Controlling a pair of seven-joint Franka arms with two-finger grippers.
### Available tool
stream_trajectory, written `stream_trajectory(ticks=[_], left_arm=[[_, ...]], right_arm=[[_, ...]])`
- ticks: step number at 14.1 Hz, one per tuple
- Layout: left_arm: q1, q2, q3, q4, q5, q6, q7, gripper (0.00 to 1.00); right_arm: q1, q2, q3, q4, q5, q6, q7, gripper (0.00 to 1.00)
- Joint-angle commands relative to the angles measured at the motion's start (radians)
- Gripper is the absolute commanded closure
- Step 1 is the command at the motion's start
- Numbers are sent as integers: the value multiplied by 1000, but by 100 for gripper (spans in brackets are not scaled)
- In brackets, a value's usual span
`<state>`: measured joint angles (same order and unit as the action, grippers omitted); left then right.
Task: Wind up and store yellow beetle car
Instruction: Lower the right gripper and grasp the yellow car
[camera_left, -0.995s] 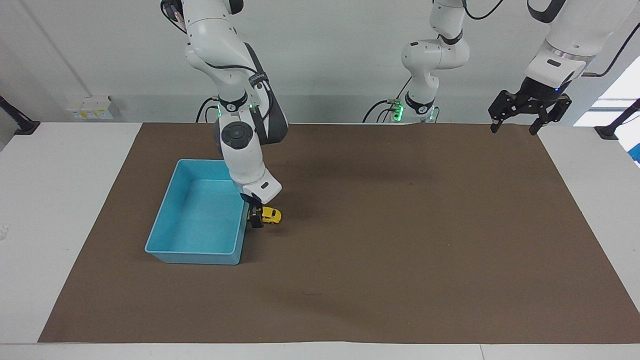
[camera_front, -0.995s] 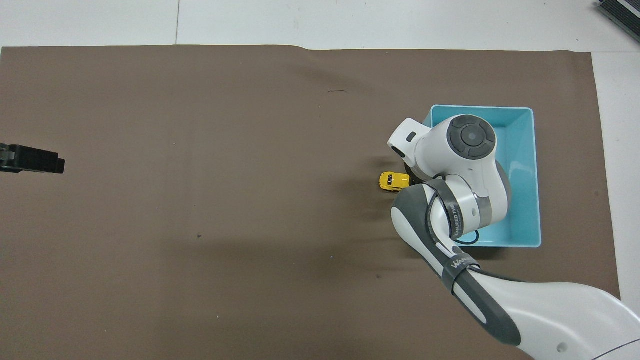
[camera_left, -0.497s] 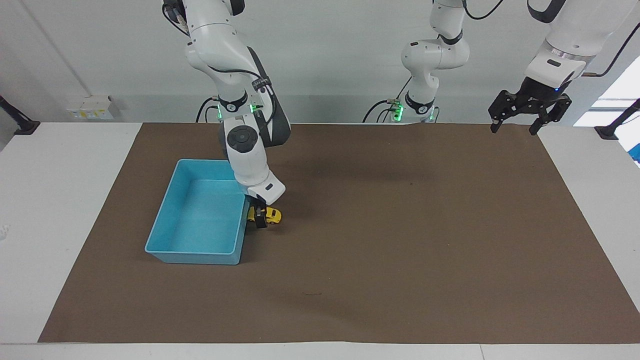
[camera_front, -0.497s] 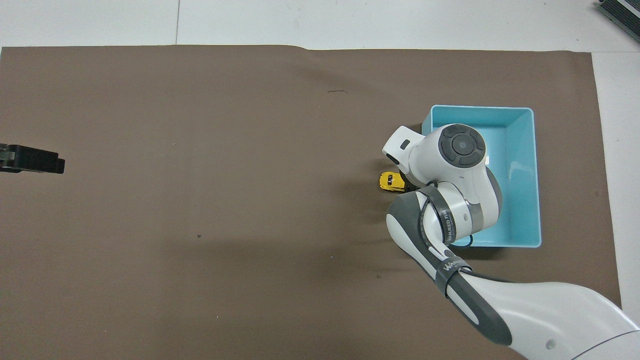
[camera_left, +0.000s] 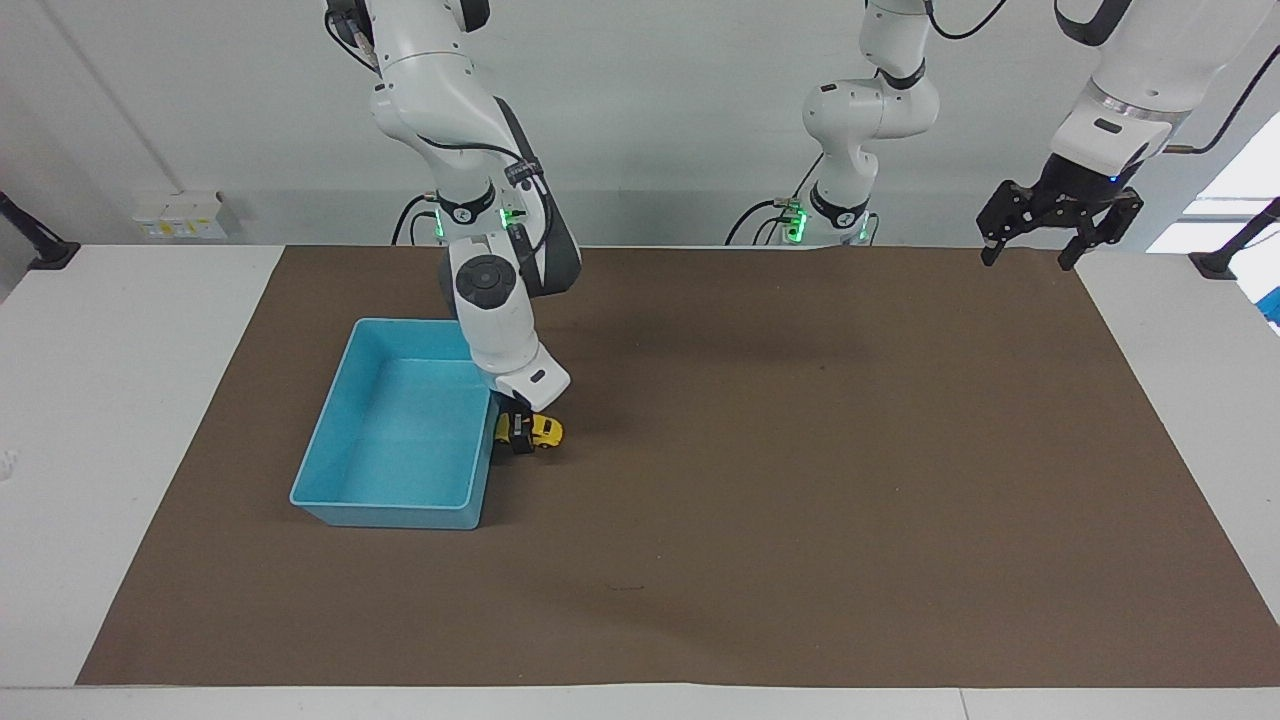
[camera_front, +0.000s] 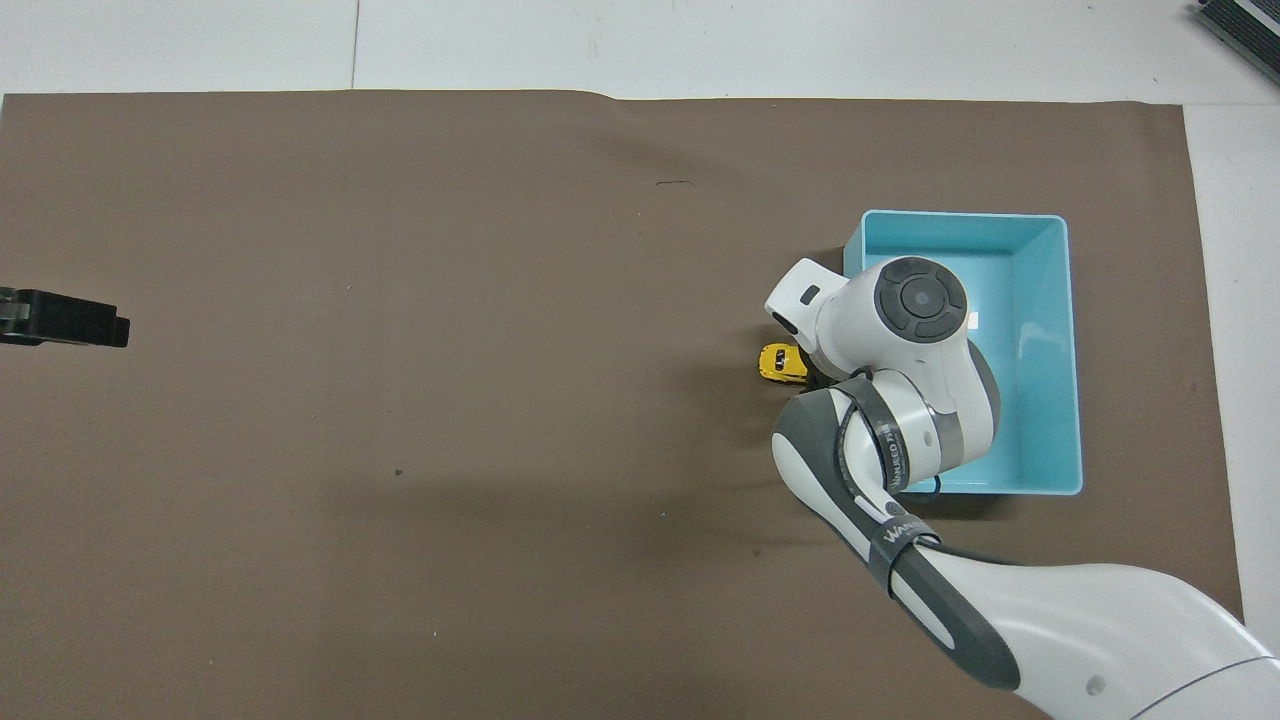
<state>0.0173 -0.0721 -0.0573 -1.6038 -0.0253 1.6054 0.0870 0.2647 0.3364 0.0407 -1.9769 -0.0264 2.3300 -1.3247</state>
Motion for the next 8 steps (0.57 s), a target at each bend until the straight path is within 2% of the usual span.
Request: stream_trajectory(ticks=[1, 4, 8], left_arm=[[7, -11, -3, -1, -8, -16, -6, 0], [7, -11, -3, -1, -8, -16, -6, 0], [9, -11, -3, -1, -8, -16, -6, 0]], right_arm=[[-1, -13, 4, -22, -3, 19, 24, 70], [13, -10, 2, -8, -3, 6, 36, 99], [51, -5, 2, 42, -16, -41, 85, 100]])
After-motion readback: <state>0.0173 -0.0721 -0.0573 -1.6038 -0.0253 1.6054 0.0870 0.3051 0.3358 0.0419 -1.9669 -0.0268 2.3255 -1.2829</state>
